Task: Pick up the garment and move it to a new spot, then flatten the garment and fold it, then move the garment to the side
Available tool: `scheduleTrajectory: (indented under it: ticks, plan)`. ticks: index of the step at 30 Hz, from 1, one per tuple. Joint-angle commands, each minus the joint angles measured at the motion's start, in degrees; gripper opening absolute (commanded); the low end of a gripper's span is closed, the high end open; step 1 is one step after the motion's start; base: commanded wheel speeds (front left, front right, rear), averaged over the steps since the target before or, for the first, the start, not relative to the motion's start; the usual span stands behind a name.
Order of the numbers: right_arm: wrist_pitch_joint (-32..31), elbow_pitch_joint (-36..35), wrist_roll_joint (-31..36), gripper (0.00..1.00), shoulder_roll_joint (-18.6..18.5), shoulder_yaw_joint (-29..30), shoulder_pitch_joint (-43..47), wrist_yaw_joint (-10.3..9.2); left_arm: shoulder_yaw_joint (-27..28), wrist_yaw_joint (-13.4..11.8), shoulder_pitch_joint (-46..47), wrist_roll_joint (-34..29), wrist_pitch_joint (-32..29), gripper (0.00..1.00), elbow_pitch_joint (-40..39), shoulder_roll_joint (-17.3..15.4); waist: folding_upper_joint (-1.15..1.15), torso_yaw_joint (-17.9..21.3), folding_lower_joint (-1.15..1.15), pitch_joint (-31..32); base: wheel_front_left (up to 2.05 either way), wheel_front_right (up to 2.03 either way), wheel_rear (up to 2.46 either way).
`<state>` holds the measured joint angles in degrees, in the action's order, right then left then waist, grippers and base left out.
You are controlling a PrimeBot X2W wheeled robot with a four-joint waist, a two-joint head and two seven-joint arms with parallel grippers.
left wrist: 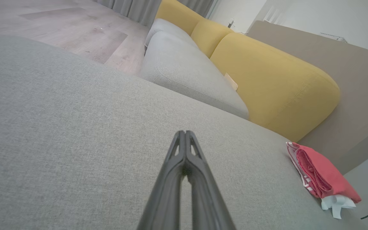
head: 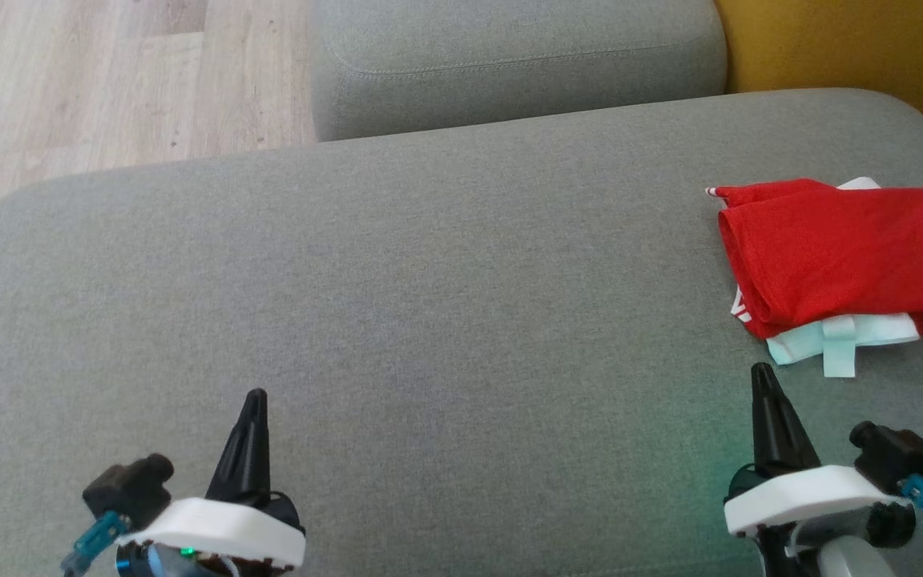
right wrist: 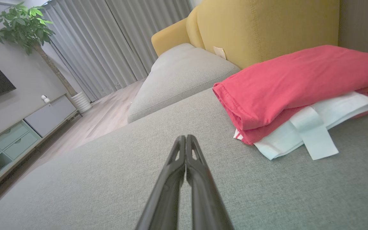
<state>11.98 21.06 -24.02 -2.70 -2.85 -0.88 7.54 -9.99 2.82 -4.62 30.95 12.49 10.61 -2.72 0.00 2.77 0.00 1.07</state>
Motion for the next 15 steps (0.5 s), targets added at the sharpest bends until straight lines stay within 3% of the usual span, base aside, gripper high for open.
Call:
scheduleTrajectory:
  ticks: [1, 15]
  plan:
    - [-0.41, -2.21, -2.03, 0.0, -0.3, 0.45, -2.94, -0.01, 1.27, 0.44, 3.0, 1.77, -0.4, 0.0, -1.58, -0.42, 0.0, -0.05, 0.0, -0.02, 0.0, 0.0, 0.0]
    - [-2.59, -2.84, -10.88, 0.0, -0.45, 1.4, -3.24, -0.01, 2.83, 1.01, 4.04, 9.91, -2.49, 0.0, -0.88, -0.7, 0.0, -0.41, 0.0, -0.18, 0.0, 0.0, 0.0]
